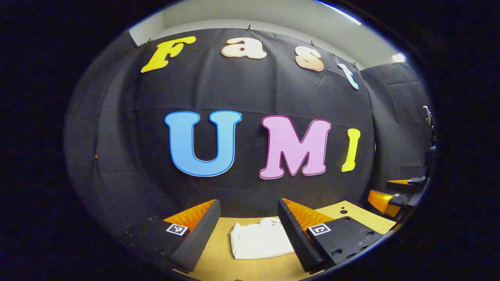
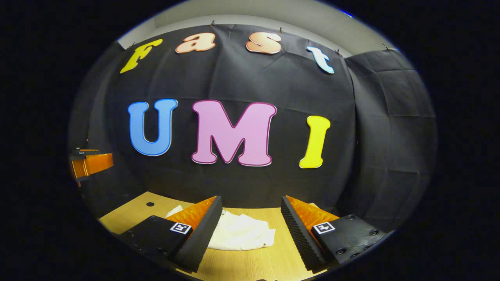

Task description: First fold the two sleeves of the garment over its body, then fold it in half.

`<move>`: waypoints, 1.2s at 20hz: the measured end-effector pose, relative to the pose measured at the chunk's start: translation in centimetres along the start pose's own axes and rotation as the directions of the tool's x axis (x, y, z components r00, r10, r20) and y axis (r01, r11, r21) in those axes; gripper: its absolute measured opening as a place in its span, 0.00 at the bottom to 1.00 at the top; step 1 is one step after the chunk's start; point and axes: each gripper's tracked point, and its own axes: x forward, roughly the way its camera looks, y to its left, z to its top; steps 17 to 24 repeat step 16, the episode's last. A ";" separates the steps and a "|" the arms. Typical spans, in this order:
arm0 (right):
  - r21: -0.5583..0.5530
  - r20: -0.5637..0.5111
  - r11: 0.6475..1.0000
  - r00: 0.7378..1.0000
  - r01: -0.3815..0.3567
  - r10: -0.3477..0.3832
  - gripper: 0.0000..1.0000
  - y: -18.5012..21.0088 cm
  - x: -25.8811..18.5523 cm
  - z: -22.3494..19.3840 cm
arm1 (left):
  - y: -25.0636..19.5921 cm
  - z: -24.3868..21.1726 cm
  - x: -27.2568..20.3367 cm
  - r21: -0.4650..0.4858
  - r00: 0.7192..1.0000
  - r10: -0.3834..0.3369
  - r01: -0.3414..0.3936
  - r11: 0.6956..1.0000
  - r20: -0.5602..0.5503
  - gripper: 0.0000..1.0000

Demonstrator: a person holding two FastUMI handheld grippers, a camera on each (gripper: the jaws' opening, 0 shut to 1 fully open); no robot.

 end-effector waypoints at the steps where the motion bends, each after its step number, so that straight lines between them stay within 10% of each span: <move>1: -0.019 0.010 1.000 1.000 -0.018 0.018 0.96 0.6 -1.5 0.4 | -0.6 0.4 -1.5 -0.011 1.000 -0.010 0.010 1.000 0.003 0.96; 12: -0.047 0.159 0.996 0.984 -0.070 0.077 0.96 2.8 -11.8 5.2 | 0.8 1.4 -16.0 -0.049 0.992 0.101 -0.097 0.994 0.082 0.96; 24: -0.035 0.166 0.998 0.984 -0.054 0.060 0.96 2.5 -13.1 4.6 | 2.9 1.9 -17.9 -0.037 0.987 0.140 -0.137 0.990 0.081 0.96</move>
